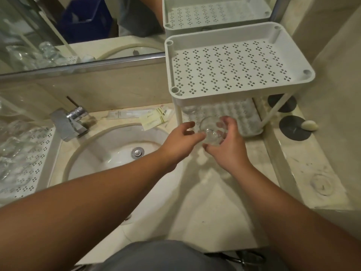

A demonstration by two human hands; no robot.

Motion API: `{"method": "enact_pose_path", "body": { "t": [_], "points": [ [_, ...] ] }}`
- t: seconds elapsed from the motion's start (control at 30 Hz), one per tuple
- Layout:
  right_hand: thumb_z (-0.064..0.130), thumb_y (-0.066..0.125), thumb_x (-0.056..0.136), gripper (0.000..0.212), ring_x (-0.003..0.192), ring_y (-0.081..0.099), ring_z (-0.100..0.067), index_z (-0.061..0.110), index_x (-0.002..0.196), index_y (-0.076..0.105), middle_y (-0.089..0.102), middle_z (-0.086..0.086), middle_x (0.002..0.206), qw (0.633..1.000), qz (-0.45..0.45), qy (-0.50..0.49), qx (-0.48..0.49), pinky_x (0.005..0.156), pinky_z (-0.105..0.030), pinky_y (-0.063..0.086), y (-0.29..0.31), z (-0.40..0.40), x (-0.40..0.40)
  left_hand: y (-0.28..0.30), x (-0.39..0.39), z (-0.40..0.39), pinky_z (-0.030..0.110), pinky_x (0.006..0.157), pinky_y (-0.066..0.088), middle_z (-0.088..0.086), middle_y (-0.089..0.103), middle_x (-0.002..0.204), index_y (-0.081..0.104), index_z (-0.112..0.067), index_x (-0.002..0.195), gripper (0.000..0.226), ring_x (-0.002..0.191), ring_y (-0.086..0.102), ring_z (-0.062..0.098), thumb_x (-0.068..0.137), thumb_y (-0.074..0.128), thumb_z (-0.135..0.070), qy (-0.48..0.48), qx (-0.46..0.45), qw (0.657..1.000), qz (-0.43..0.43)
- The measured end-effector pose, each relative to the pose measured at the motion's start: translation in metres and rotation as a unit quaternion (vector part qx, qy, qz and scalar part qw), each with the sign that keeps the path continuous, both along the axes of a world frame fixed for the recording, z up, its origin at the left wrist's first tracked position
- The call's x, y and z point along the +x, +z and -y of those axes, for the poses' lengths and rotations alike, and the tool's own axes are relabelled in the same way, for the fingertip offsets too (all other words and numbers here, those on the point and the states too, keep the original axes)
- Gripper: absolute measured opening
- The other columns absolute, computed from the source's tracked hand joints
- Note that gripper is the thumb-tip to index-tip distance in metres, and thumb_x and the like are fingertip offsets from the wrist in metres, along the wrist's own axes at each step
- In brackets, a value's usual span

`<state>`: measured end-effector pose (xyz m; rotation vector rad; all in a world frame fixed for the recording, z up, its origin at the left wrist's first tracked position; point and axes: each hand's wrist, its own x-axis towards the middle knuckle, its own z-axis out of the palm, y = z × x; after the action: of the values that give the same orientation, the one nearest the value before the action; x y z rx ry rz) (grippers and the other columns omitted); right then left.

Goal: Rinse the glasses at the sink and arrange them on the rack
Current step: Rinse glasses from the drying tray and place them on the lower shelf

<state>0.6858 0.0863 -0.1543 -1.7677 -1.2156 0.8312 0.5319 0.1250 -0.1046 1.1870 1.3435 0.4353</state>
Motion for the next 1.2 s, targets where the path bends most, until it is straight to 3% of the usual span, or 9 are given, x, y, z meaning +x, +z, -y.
{"method": "enact_pose_path", "body": {
  "t": [0.1, 0.27, 0.37, 0.53, 0.63, 0.7, 0.93, 1.1, 1.2],
  "points": [
    [0.025, 0.087, 0.068, 0.086, 0.113, 0.059, -0.014, 0.030, 0.136, 0.035, 0.055, 0.007, 0.131, 0.999, 0.017, -0.027, 0.010, 0.094, -0.033, 0.052, -0.013, -0.019, 0.008, -0.016, -0.004, -0.007, 0.024, 0.090, 0.045, 0.001, 0.051, 0.144, 0.040, -0.023, 0.150, 0.067, 0.122, 0.056, 0.020, 0.088, 0.064, -0.023, -0.115, 0.063, 0.978, -0.162],
    [0.022, 0.086, 0.069, 0.078, 0.108, 0.059, -0.014, 0.032, 0.127, 0.035, 0.052, 0.010, 0.121, 0.997, -0.025, -0.072, -0.020, 0.080, -0.014, 0.048, -0.040, -0.049, 0.013, -0.032, -0.004, -0.017, 0.037, 0.108, 0.042, 0.002, 0.030, 0.161, 0.025, -0.021, 0.156, 0.072, 0.141, 0.040, 0.025, 0.092, 0.058, -0.025, -0.379, 0.191, 0.815, -0.395],
    [0.023, 0.083, 0.072, 0.079, 0.106, 0.056, -0.012, 0.035, 0.129, 0.031, 0.049, 0.013, 0.121, 0.997, -0.005, -0.066, -0.024, 0.069, -0.006, 0.038, -0.054, -0.058, 0.012, -0.039, 0.001, -0.018, 0.048, 0.097, 0.050, 0.001, 0.035, 0.156, 0.028, -0.024, 0.154, 0.069, 0.136, 0.043, 0.029, 0.092, 0.057, -0.030, -0.422, 0.197, 0.760, -0.452],
    [0.022, 0.084, 0.071, 0.078, 0.105, 0.057, -0.016, 0.044, 0.122, 0.029, 0.049, 0.013, 0.121, 0.996, -0.009, -0.084, -0.025, 0.075, -0.022, 0.052, -0.062, -0.074, 0.012, -0.046, 0.006, -0.018, 0.046, 0.090, 0.053, 0.004, 0.049, 0.141, 0.036, -0.022, 0.149, 0.062, 0.124, 0.052, 0.029, 0.091, 0.057, -0.028, -0.428, 0.195, 0.753, -0.460],
    [0.027, 0.083, 0.069, 0.078, 0.105, 0.056, -0.014, 0.041, 0.123, 0.029, 0.051, 0.009, 0.124, 0.997, 0.011, -0.072, -0.017, 0.072, -0.012, 0.045, -0.068, -0.079, 0.011, -0.045, 0.007, -0.022, 0.045, 0.088, 0.055, 0.006, 0.055, 0.130, 0.041, -0.021, 0.145, 0.058, 0.114, 0.058, 0.030, 0.090, 0.057, -0.029, -0.427, 0.198, 0.753, -0.459],
    [0.023, 0.083, 0.070, 0.078, 0.110, 0.054, -0.014, 0.042, 0.124, 0.029, 0.050, 0.007, 0.128, 0.997, 0.003, -0.075, -0.021, 0.080, -0.018, 0.049, -0.073, -0.081, 0.009, -0.044, 0.007, -0.027, 0.044, 0.087, 0.055, 0.006, 0.057, 0.126, 0.039, -0.022, 0.146, 0.060, 0.110, 0.059, 0.030, 0.090, 0.057, -0.031, -0.437, 0.194, 0.748, -0.460],
    [0.012, 0.085, 0.072, 0.078, 0.118, 0.051, -0.015, 0.045, 0.116, 0.030, 0.049, 0.008, 0.135, 0.997, 0.004, -0.067, -0.034, 0.087, -0.025, 0.047, -0.088, -0.087, 0.006, -0.048, -0.002, -0.036, 0.038, 0.106, 0.043, 0.002, 0.037, 0.156, 0.031, -0.024, 0.155, 0.070, 0.137, 0.043, 0.028, 0.091, 0.057, -0.036, -0.475, 0.176, 0.736, -0.450],
    [0.020, 0.090, 0.061, 0.081, 0.101, 0.051, -0.017, 0.044, 0.117, 0.037, 0.042, 0.004, 0.123, 0.994, 0.062, -0.080, -0.043, 0.062, -0.010, 0.037, -0.083, -0.090, 0.008, -0.045, 0.002, -0.038, 0.043, 0.110, 0.041, 0.003, 0.034, 0.157, 0.030, -0.026, 0.155, 0.069, 0.140, 0.039, 0.029, 0.092, 0.055, -0.038, -0.498, 0.168, 0.715, -0.461],
    [0.024, 0.090, 0.062, 0.082, 0.099, 0.052, -0.019, 0.051, 0.118, 0.036, 0.031, 0.004, 0.118, 0.991, 0.091, -0.086, -0.056, 0.068, -0.018, 0.049, -0.081, -0.089, 0.009, -0.042, 0.005, -0.039, 0.043, 0.107, 0.044, 0.003, 0.038, 0.154, 0.030, -0.027, 0.154, 0.069, 0.137, 0.043, 0.029, 0.092, 0.054, -0.041, -0.505, 0.169, 0.705, -0.468]
  ]
}}
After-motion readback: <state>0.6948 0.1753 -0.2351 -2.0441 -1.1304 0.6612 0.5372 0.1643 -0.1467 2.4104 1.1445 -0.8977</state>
